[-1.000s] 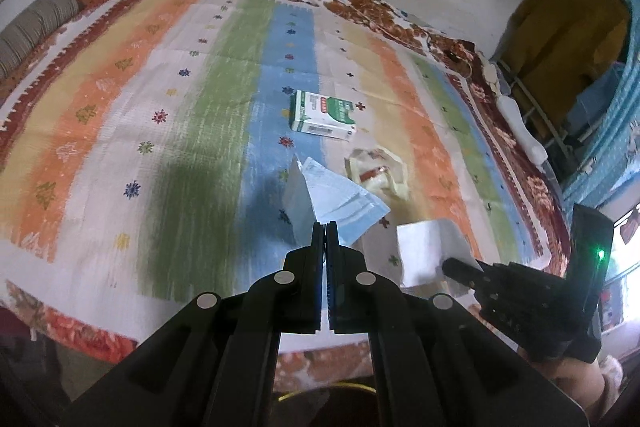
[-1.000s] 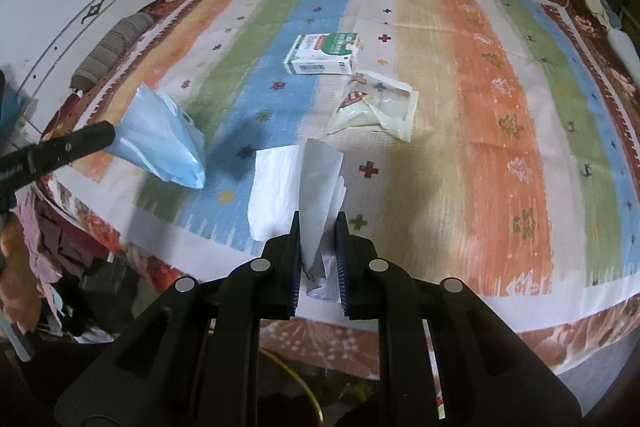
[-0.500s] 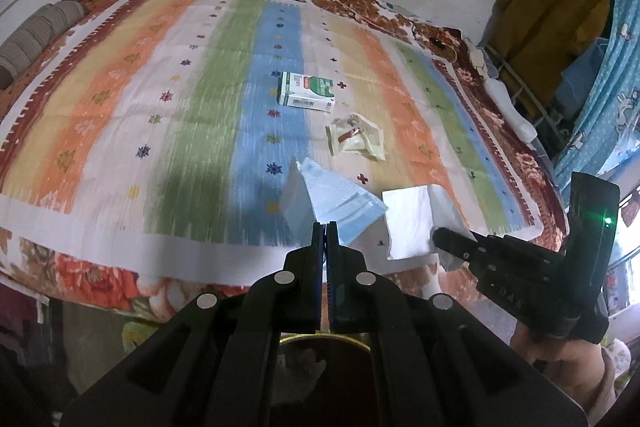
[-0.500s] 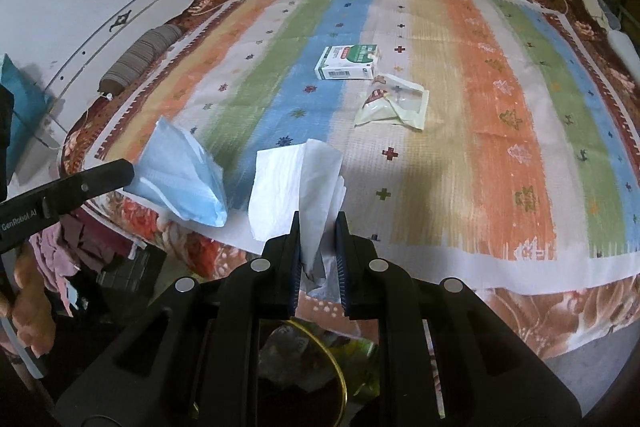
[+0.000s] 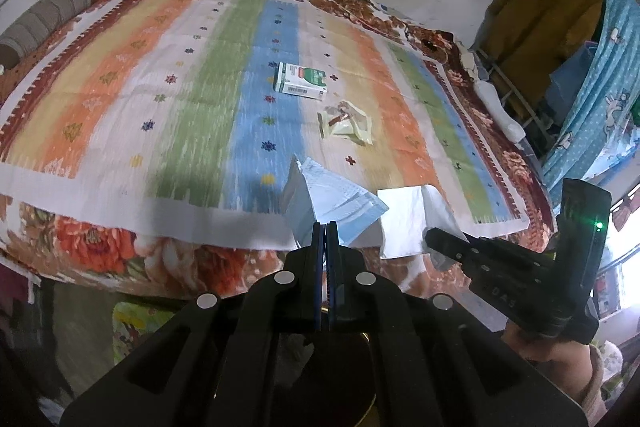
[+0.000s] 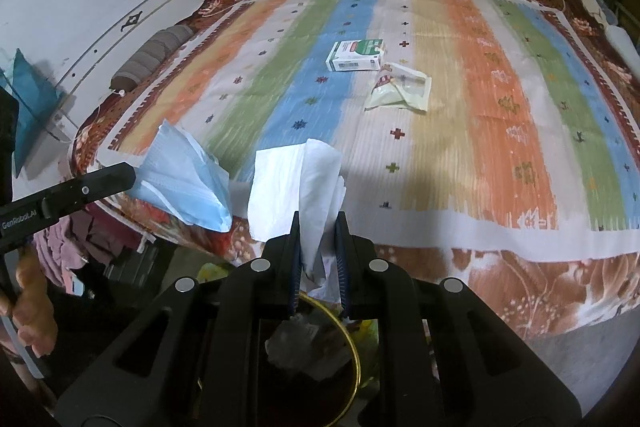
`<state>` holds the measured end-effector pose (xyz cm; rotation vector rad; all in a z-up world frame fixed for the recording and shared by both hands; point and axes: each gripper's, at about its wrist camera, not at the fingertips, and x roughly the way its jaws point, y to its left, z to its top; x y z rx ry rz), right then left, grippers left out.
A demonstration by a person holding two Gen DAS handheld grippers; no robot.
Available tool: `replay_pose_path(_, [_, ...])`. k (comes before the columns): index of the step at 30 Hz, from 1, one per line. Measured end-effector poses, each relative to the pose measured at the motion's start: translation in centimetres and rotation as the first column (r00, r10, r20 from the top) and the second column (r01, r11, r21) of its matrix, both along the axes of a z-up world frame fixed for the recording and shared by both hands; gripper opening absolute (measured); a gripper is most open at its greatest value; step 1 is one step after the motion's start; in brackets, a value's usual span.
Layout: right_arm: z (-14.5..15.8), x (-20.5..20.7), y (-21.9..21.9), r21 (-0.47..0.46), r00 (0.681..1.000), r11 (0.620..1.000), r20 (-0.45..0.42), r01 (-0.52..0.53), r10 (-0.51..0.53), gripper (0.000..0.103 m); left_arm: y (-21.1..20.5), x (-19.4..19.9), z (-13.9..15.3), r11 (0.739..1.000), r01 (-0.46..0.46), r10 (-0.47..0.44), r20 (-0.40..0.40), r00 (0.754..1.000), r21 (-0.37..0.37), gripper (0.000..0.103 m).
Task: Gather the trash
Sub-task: 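Hold the tissue in right tool and mask in left tool above the bin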
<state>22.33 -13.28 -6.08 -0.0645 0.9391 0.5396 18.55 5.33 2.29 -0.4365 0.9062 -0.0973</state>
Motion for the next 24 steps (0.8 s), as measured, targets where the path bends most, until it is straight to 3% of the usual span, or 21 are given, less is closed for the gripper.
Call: replay_pose_path(24, [-2.7, -7.5, -2.0, 0.005, 1.000, 1.000, -0.029, 0.001, -0.001, 0.014, -3.3, -7.8, -1.7, 0.997, 0.067, -0.068, 0.031, 0.997, 0.027, 0.001])
